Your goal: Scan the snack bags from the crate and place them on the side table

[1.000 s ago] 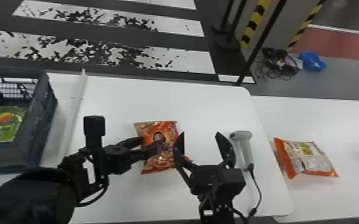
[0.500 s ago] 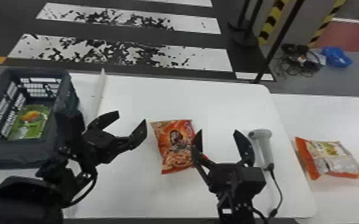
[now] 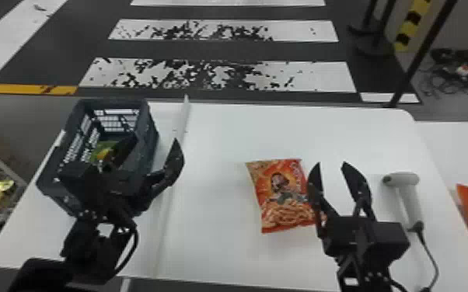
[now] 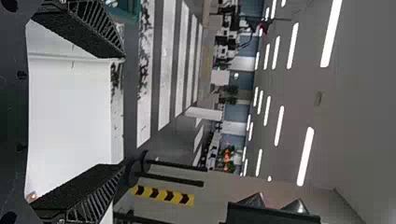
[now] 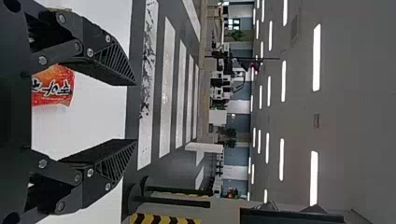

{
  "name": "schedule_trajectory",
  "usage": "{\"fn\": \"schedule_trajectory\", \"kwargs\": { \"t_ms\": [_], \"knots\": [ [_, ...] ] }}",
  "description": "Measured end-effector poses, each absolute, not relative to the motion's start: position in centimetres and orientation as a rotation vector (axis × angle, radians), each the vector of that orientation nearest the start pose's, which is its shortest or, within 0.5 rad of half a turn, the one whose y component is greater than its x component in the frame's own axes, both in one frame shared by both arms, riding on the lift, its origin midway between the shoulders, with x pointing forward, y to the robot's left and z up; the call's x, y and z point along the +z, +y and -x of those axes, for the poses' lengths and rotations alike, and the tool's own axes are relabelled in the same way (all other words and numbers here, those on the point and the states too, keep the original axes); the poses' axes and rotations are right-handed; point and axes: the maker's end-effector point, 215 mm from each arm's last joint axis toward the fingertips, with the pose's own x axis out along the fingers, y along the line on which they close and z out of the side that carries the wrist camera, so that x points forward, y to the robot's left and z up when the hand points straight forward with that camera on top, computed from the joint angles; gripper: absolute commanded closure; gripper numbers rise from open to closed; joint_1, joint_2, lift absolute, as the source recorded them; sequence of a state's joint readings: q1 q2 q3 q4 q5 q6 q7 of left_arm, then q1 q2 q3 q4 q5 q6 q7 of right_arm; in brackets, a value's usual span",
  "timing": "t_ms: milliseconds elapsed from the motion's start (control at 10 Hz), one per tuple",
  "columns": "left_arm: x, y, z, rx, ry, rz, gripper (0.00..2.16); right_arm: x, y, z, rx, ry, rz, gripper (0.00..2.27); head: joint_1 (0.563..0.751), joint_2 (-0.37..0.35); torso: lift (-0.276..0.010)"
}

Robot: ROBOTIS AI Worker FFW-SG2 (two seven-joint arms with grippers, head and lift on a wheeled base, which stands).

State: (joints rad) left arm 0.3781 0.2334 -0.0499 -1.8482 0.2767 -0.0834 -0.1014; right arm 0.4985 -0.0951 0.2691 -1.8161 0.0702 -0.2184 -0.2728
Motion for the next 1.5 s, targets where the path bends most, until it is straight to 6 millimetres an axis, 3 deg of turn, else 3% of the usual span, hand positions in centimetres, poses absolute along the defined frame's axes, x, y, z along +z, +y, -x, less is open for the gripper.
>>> {"fn": "schedule_trajectory", "kwargs": {
  "t_ms": [200, 300, 600, 900, 1100, 1200, 1300, 1400, 1500],
  "knots": [
    [-35.6, 24.5, -46.4, -0.152, -0.003, 0.061, 0.03, -40.1, -13.7, -41.6, 0.051, 0.044, 0.038, 2.02, 0.695, 0.132, -0.05],
    [-35.4, 25.2, -45.9, -0.136, -0.01, 0.058, 0.03, -40.9, -12.9, -41.8, 0.078, 0.075, 0.052, 2.15, 0.695, 0.151, -0.05],
    [-35.9, 26.2, -45.0, -0.117, 0.0, 0.051, 0.03, -43.4, -11.0, -42.6, 0.156, 0.17, 0.084, 2.23, 0.695, 0.189, -0.05],
    [-36.7, 26.5, -44.6, -0.118, 0.017, 0.047, 0.03, -46.4, -10.5, -43.6, 0.193, 0.246, 0.112, 2.22, 0.695, 0.2, -0.05],
    [-37.1, 26.6, -44.5, -0.117, 0.026, 0.047, 0.03, -46.6, -10.3, -43.7, 0.195, 0.248, 0.112, 1.81, 0.695, 0.206, -0.05],
    [-37.2, 26.7, -44.5, -0.117, 0.029, 0.047, 0.03, -46.8, -10.7, -43.5, 0.173, 0.253, 0.109, 1.39, 0.695, 0.203, -0.05],
    [-37.3, 26.7, -44.5, -0.118, 0.031, 0.046, 0.03, -47.1, -11.2, -43.0, 0.155, 0.266, 0.102, 0.7, 0.695, 0.201, -0.05],
    [-37.5, 26.7, -44.4, -0.119, 0.035, 0.045, 0.03, -47.3, -11.6, -42.5, 0.145, 0.281, 0.088, 0.21, 0.695, 0.195, -0.05],
    [-37.8, 26.7, -44.4, -0.119, 0.041, 0.044, 0.03, -47.3, -12.1, -41.9, 0.137, 0.3, 0.079, 0.06, 0.695, 0.191, -0.05]
  ]
}}
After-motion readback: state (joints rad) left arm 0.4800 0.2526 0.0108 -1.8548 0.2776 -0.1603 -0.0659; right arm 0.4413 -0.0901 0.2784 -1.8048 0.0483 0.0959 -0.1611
